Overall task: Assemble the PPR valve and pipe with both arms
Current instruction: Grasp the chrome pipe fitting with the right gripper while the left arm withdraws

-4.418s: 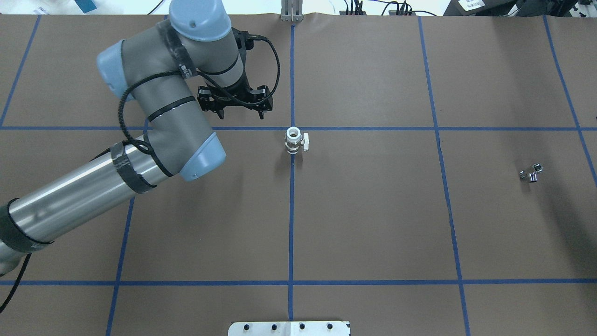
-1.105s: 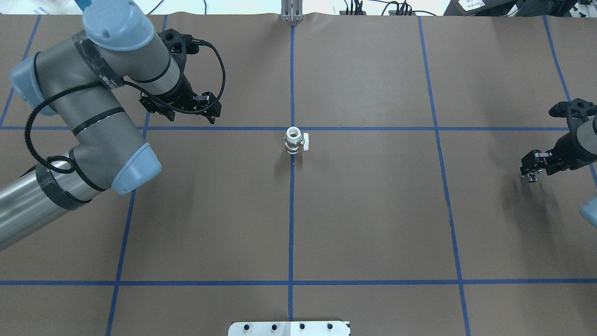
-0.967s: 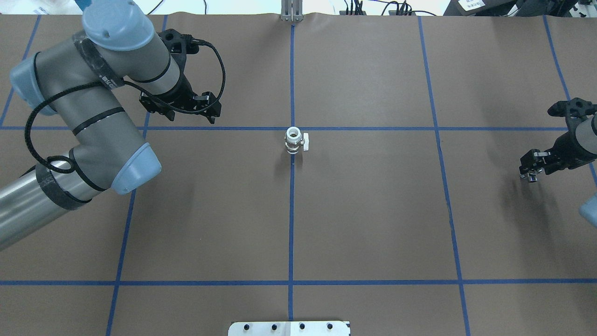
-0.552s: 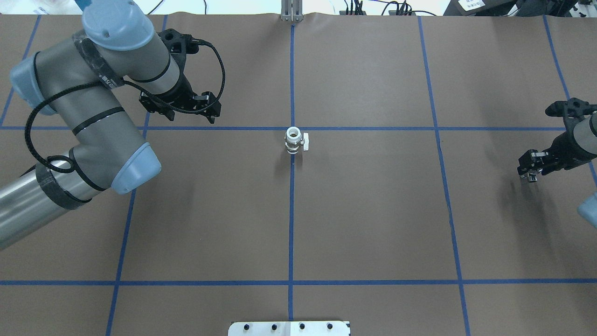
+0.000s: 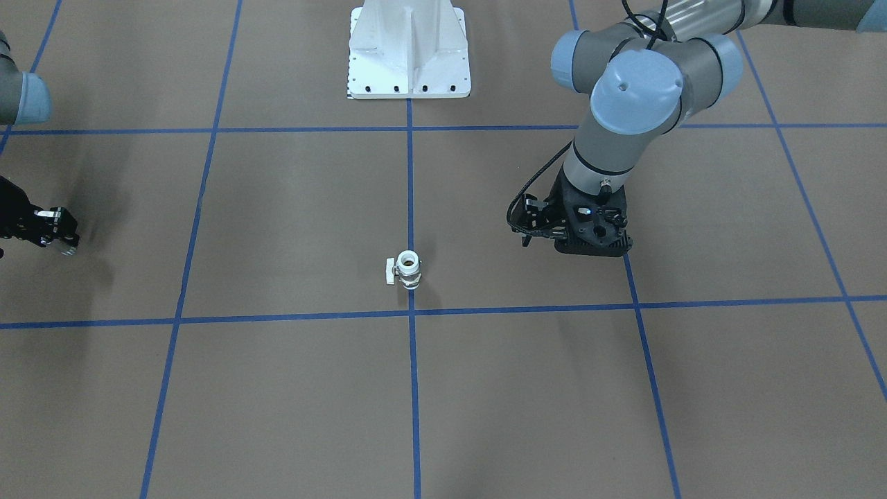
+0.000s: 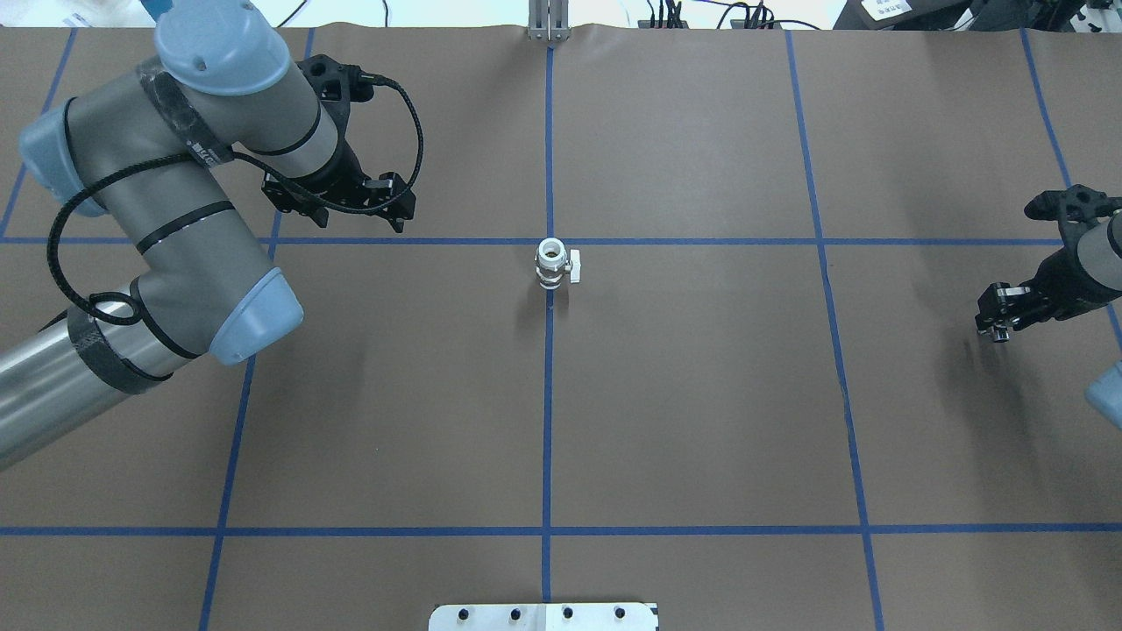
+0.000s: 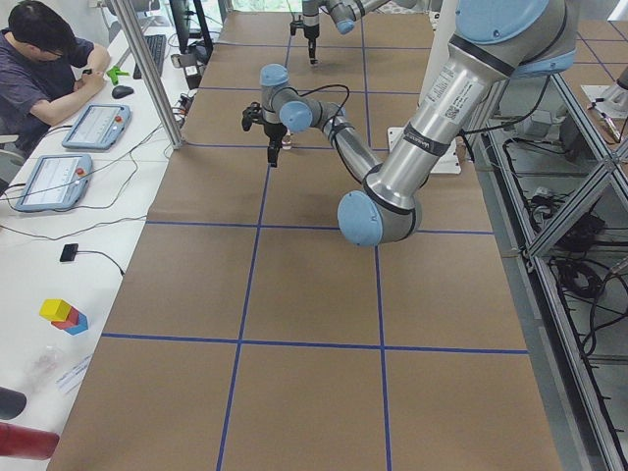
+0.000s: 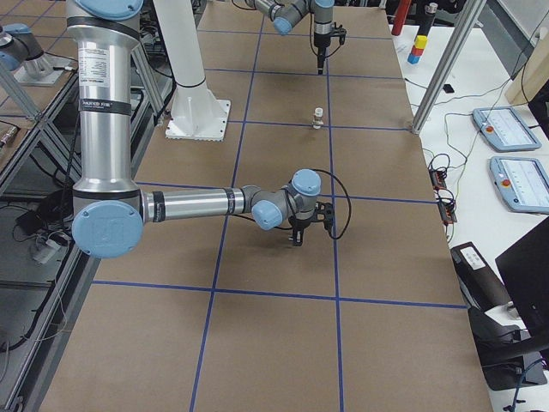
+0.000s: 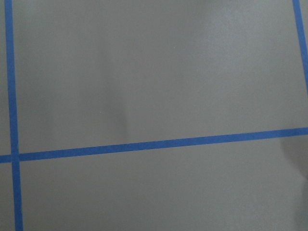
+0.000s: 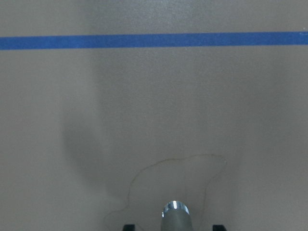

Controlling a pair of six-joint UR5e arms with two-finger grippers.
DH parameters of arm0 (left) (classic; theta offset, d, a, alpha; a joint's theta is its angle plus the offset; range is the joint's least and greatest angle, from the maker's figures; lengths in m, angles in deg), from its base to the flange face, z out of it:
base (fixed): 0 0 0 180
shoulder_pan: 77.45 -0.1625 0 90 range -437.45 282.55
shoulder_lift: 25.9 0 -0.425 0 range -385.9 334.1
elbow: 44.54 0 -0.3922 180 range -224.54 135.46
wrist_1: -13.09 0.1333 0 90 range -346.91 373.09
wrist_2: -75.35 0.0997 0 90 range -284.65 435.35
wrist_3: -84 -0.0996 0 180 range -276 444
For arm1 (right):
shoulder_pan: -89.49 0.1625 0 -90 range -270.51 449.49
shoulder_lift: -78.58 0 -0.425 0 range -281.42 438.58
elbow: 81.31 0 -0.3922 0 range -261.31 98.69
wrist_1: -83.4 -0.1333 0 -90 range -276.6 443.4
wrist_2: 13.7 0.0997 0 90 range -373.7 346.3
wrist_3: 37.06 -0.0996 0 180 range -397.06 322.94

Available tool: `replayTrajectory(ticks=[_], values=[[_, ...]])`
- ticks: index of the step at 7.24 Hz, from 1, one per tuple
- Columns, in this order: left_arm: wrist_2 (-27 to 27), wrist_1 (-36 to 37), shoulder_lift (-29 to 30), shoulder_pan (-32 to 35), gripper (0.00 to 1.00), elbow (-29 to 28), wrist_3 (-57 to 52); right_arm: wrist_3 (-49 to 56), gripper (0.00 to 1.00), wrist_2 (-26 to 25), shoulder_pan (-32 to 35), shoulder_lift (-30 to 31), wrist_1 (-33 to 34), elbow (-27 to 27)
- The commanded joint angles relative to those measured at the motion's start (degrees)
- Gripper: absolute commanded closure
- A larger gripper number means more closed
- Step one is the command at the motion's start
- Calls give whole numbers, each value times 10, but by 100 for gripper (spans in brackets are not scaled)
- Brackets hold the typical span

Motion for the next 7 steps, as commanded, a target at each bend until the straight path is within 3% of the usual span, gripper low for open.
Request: replayTrajectory(ticks=[1, 2, 5, 7], values=[[0, 0, 0, 0, 0, 0, 0, 1, 82, -5, 0, 0, 0, 1], [0, 0, 0, 0, 0, 0, 0, 1, 100, -6, 0, 0, 0, 2], [0, 0, 0, 0, 0, 1, 0, 0, 100, 13, 8, -1, 9, -28], [0, 0, -1, 1, 0, 1, -1, 2, 100, 54, 58, -17, 84, -78]])
